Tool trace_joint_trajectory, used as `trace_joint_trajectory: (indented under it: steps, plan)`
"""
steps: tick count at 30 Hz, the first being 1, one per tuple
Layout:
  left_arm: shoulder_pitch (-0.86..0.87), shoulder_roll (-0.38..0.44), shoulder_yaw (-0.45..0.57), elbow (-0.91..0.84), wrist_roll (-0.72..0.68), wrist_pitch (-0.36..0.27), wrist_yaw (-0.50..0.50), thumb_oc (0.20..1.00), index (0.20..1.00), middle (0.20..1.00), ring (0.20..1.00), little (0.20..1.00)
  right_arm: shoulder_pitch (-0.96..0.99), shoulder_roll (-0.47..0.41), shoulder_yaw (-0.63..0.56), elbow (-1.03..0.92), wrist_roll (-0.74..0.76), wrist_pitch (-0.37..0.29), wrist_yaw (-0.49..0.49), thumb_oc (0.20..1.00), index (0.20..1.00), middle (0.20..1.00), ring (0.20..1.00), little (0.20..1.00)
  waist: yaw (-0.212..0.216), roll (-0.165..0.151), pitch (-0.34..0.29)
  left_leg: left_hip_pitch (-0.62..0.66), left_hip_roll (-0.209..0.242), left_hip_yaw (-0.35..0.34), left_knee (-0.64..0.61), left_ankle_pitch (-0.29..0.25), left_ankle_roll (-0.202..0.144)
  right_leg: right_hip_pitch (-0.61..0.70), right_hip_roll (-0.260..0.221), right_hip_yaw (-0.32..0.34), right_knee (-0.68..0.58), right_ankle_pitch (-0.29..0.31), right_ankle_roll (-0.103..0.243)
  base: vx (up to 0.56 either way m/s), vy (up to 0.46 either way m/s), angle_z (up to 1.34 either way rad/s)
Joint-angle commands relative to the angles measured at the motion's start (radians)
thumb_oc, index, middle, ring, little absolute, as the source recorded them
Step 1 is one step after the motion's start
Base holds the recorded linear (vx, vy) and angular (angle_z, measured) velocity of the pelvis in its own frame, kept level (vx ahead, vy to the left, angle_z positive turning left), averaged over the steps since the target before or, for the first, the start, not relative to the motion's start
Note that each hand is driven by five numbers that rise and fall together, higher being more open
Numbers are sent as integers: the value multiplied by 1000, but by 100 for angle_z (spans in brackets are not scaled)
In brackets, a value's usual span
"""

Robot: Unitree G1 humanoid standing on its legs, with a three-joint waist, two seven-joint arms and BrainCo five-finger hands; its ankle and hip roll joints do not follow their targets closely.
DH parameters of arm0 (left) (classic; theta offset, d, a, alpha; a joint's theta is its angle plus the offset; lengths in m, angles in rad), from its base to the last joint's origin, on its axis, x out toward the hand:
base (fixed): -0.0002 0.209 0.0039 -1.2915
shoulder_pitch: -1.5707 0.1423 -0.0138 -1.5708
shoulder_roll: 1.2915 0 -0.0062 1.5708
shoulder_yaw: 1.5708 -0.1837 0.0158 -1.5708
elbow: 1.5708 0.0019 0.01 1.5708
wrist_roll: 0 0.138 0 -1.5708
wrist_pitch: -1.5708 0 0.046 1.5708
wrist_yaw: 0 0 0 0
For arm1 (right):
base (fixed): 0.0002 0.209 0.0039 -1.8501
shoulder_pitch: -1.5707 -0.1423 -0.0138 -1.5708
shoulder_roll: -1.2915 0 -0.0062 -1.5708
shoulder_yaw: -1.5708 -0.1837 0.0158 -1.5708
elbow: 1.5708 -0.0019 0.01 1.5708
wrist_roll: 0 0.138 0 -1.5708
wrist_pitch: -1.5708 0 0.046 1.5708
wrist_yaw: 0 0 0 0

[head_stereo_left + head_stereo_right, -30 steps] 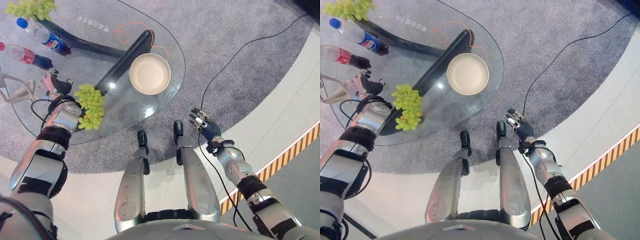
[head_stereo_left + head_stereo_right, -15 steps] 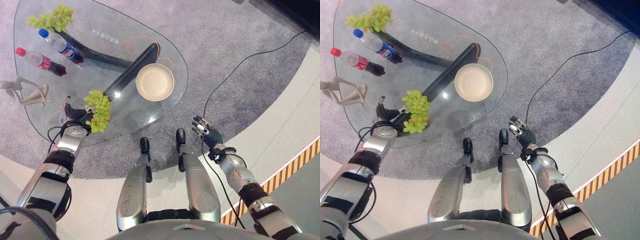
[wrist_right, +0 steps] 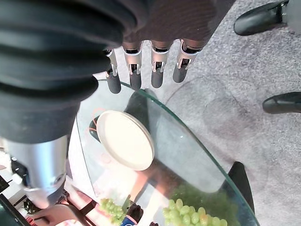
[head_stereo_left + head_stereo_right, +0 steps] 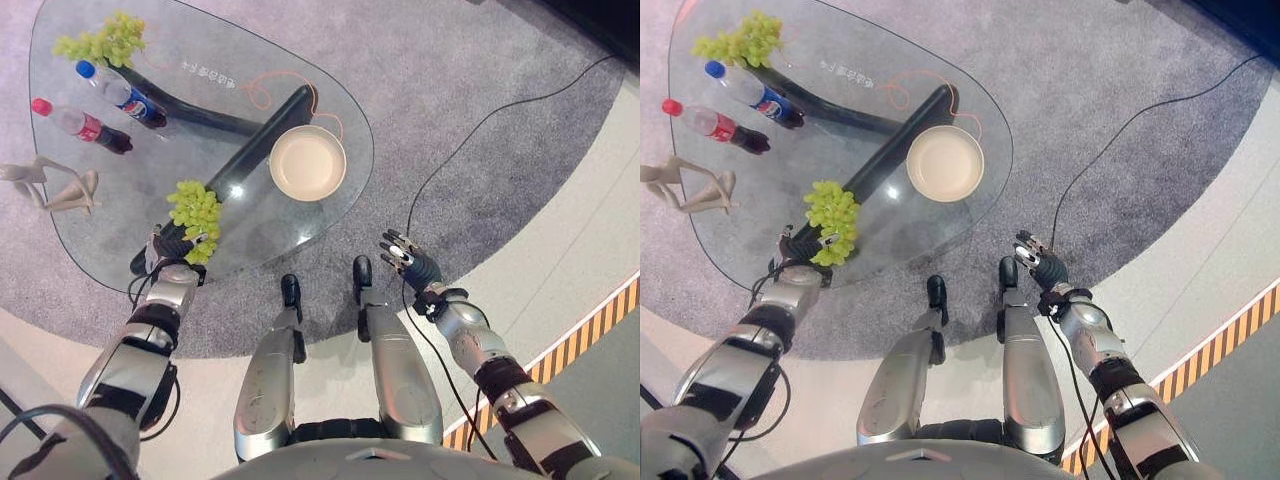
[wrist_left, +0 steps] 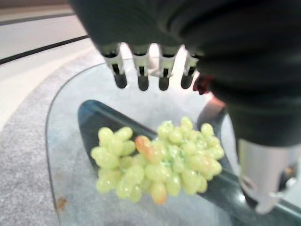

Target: Pick up fruits into the plate

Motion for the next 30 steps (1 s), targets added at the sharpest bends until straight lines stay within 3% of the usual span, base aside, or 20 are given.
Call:
trace_joint_trajectory:
  steps: [1, 10, 14, 30]
  plan:
    - [2, 41, 9, 50, -3, -17, 37, 1000, 1000, 1000, 1000, 1000, 18, 33, 25, -48, 15, -21, 6, 1000, 1000, 1000, 1000, 1000, -3, -44, -27, -64, -51, -5, 91, -88, 56, -21, 47, -3, 112, -128, 16, -30, -21, -4]
    - [-132, 60, -45, 149, 26, 53, 96, 1000, 1000, 1000, 1000, 1000, -56, 49, 69, -20, 59, -47, -15, 1000, 1000, 1000, 1000, 1000, -1, -90, -27, -201, -41, -21, 100, -64, 45, -147, 80, -1, 122, -117, 7, -72, -71, -2]
    - [-155, 69, -64, 171, 32, 71, 94, 1000, 1000, 1000, 1000, 1000, -68, 41, 74, -15, 73, -61, -12, 1000, 1000, 1000, 1000, 1000, -2, -94, -27, -244, -42, -27, 110, -56, 39, -185, 86, -2, 131, -116, 4, -44, -34, 2]
    - [-237, 112, -166, 181, 179, 241, 150, 1000, 1000, 1000, 1000, 1000, -75, 23, 80, -42, 123, -110, -4, 1000, 1000, 1000, 1000, 1000, -13, -105, -27, -368, -59, -62, 146, -54, 33, -315, 120, 2, 180, -122, -7, -8, -12, 1]
